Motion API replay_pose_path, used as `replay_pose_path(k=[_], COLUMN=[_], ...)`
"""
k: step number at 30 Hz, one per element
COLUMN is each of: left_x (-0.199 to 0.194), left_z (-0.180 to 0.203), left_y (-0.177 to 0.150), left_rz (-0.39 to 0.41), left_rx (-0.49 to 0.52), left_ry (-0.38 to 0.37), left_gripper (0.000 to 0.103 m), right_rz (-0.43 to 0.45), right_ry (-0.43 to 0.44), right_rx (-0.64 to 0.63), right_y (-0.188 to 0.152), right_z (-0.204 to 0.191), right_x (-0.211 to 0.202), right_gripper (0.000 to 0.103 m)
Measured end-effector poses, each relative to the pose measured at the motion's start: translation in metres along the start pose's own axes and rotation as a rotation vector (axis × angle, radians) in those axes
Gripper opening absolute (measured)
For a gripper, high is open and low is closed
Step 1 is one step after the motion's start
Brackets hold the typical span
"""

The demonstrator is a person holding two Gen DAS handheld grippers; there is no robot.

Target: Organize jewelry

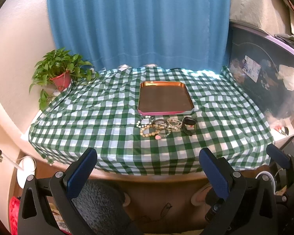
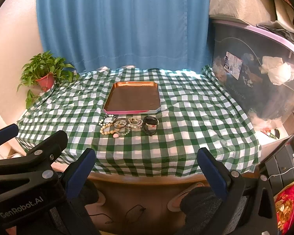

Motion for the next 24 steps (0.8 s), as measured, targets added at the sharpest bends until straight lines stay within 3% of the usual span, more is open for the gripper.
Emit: replay_pose_path(k=[24], left_x=[-0.003], left_z=[0.010], left_y=[-0.005], left_rz=[0.010], left_rx=[0.016], left_ry=[0.020], left_gripper=[0.103], right_rz=[-0.010], right_ry=[0.016], right_rx=[0.011], right_y=[-0.004], right_z=[-0.002], right_x=[-0.001], right_gripper=[0.103])
Point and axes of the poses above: each gripper's, at about its wrist camera, not at the fingertips, and x roughly the way its jaws point, z to its right, y to its top, the point moved 3 cm from there along x, roughly the way its jaws point, and after that the axes turned 1 degree about -z, right-handed, at the moved point
